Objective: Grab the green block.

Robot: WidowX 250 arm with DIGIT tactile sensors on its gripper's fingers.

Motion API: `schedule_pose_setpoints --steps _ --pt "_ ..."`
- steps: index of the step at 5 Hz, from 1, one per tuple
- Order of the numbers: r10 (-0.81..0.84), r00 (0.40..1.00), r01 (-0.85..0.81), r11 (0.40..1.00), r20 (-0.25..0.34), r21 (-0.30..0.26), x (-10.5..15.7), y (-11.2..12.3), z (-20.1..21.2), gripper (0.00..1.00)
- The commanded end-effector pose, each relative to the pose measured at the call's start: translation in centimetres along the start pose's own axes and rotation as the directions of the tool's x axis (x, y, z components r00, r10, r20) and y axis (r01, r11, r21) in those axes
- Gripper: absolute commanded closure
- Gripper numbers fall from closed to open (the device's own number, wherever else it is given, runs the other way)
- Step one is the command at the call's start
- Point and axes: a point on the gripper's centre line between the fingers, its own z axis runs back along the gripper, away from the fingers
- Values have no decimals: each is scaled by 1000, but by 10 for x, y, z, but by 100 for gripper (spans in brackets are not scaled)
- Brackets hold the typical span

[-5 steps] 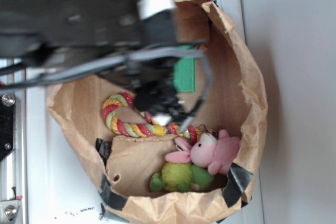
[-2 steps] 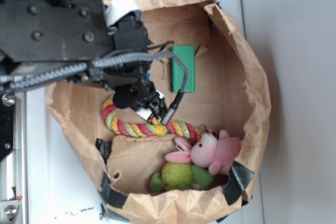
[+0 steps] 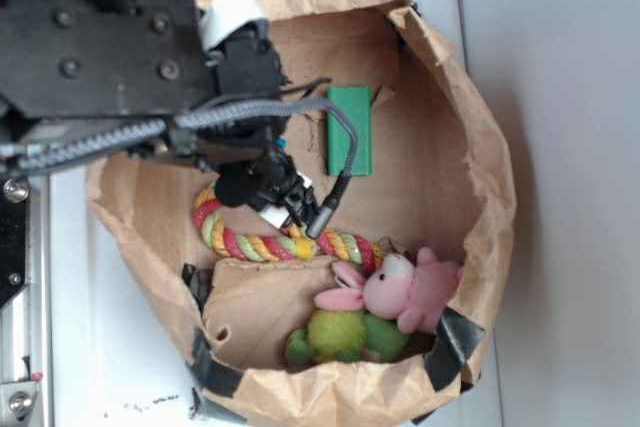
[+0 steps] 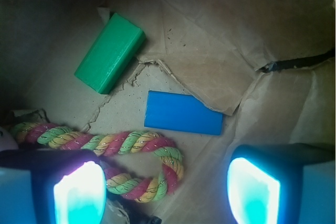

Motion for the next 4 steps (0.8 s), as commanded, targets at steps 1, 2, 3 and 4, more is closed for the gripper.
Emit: schedule_pose_setpoints --steps 1,2,3,4 --pt "15 999 -13 999 51 -29 15 2 18 0" --pt "4 998 -2 1000 69 -31 31 -16 5 0" --pt "-7 998 10 999 68 -47 50 -33 9 0" --pt "14 999 -10 997 50 -72 65 -42 16 0"
